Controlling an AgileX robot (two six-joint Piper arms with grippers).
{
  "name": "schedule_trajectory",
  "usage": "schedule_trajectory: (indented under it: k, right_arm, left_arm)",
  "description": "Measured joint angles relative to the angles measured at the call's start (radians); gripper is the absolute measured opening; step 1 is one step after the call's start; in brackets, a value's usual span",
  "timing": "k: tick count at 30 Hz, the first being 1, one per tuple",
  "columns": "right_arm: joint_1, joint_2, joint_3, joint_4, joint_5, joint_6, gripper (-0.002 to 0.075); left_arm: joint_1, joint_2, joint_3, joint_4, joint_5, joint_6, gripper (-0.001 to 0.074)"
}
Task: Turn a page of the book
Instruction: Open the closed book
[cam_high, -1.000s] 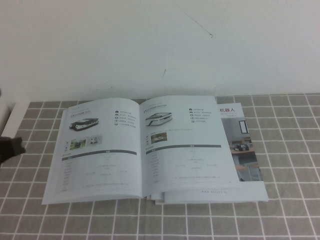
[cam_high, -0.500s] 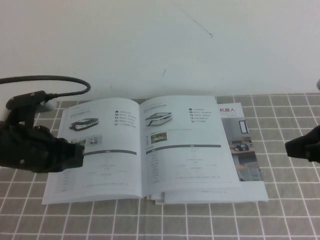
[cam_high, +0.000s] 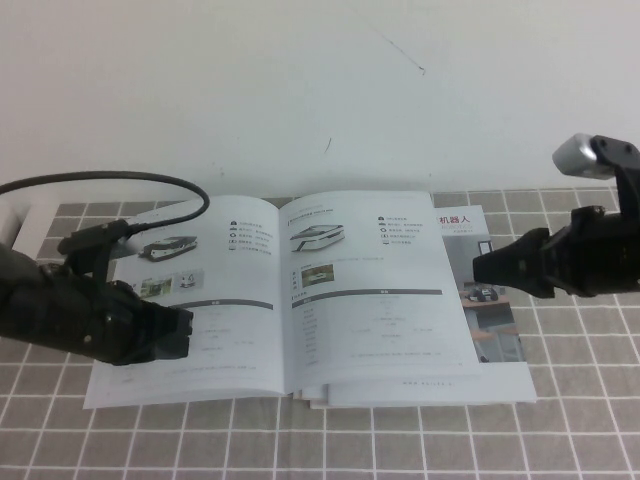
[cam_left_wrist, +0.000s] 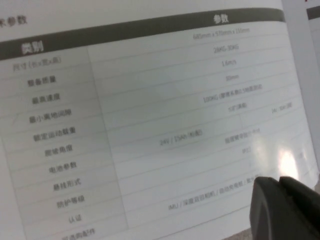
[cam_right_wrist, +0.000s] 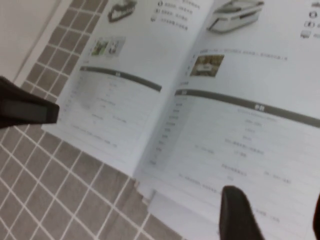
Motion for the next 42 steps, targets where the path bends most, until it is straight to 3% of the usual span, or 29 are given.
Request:
schedule_trajectory:
  k: [5,19,42]
  right_arm:
    - [0.0,0.114,-0.059,0.104,-0.003,-0.091,0.0323]
    - [0.0,0.363,-0.168,0.108,0.003,-0.122,0.0336]
    - [0.051,0.451,-0.216,0.065,-0.111,-0.113,0.0336]
  left_arm:
    - [0.0,0.076,-0.002,-0.055,-0.011,0.078,-0.0004]
    - [0.0,0.182,-0.015,-0.048,-0.017,0.099,-0.0004]
    - [0.0,0.182,-0.016,-0.048,-0.009,0.104,-0.0004]
